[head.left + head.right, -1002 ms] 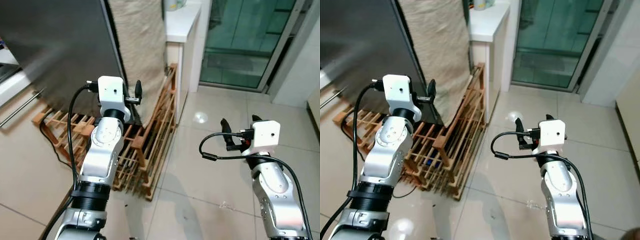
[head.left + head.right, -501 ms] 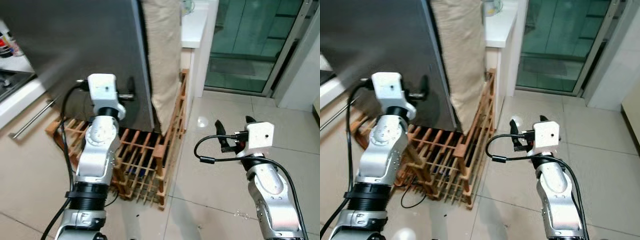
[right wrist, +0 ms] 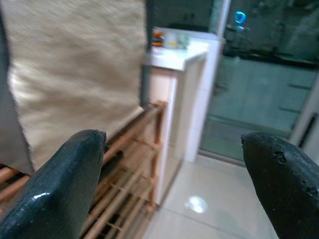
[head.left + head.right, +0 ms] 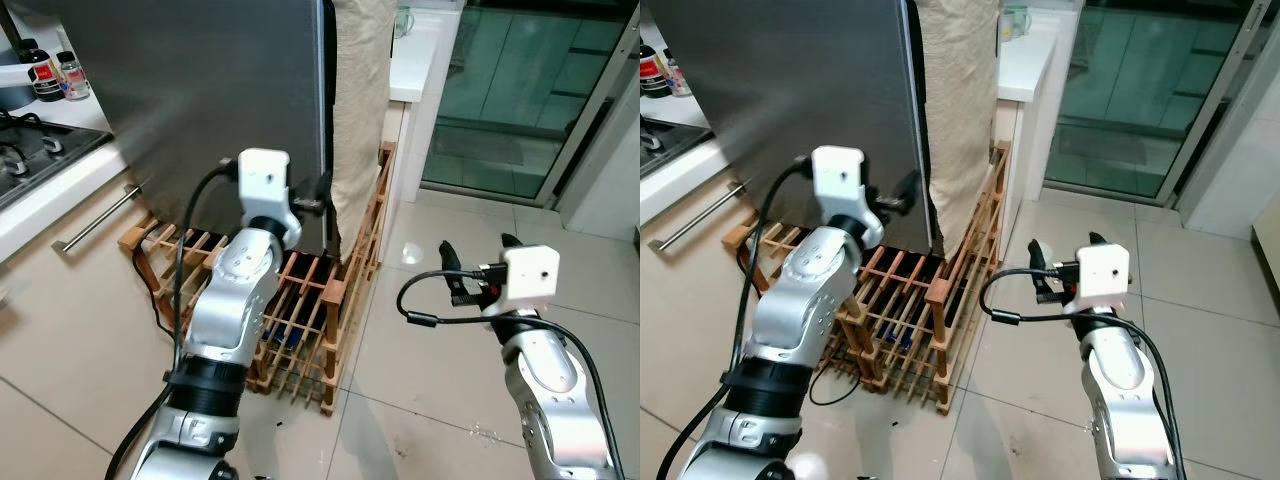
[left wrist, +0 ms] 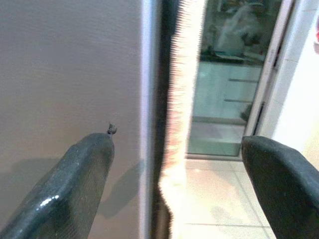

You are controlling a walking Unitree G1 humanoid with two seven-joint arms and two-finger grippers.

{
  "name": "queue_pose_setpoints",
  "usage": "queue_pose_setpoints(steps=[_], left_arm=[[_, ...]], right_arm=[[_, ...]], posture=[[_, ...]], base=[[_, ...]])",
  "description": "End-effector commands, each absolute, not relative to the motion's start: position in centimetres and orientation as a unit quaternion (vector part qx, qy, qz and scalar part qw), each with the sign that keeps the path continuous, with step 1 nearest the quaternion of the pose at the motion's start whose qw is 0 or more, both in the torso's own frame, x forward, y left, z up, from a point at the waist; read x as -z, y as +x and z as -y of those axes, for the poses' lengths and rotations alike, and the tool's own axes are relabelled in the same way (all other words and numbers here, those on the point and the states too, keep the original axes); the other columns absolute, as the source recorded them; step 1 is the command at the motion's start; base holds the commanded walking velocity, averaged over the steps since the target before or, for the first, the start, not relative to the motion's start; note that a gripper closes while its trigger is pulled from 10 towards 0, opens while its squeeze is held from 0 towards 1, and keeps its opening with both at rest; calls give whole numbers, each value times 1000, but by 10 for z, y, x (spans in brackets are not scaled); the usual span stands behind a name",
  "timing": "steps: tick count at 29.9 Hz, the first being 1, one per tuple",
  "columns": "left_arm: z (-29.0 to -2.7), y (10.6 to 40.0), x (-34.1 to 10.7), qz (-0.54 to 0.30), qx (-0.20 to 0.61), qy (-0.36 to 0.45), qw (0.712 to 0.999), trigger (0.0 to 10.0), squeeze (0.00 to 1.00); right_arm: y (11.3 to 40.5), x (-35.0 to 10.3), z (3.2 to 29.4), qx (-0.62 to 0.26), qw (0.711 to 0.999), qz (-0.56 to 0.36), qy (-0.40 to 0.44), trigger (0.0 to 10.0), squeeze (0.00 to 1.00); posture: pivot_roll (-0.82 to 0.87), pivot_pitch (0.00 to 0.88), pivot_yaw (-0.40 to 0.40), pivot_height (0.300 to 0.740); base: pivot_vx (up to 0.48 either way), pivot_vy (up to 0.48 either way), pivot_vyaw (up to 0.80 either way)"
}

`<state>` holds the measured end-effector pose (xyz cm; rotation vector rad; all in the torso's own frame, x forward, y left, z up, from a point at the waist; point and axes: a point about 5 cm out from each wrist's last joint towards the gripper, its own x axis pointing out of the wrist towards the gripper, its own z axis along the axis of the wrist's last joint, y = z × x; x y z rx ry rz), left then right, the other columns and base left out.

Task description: Restocking fridge

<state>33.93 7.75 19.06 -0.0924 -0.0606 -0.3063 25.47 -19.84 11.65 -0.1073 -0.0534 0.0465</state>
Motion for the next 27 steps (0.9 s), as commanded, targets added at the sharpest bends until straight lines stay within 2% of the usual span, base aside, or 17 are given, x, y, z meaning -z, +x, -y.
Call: queue_pose_setpoints(steps=[1,5,6,9,27], left_arm=[[-73,344,-190,22,158,-48,986,10000,0],[-77,355,-192,21,121,-53,991,10000,0],[-85,361,-193,16,74,-54,996,10000,0],[-92,365,-199,27,41,-58,997,10000,0],[-86,379,-208,35,20,-85,996,10000,0]], right_arm=[[253,-120,205,-9,998,29,-58,10000,129],[252,-120,206,1,998,30,-58,10000,137],[253,-121,204,-2,998,34,-57,10000,141],[252,-121,202,-3,998,35,-56,10000,133],[249,-118,203,-3,998,28,-60,10000,129]], posture=[[-150,0,66,740],[-164,2,75,740],[-174,3,82,740],[-177,4,83,740],[-188,17,84,740]], base=[[0,0,0],[0,0,-800],[0,0,0],[0,0,0],[0,0,0]])
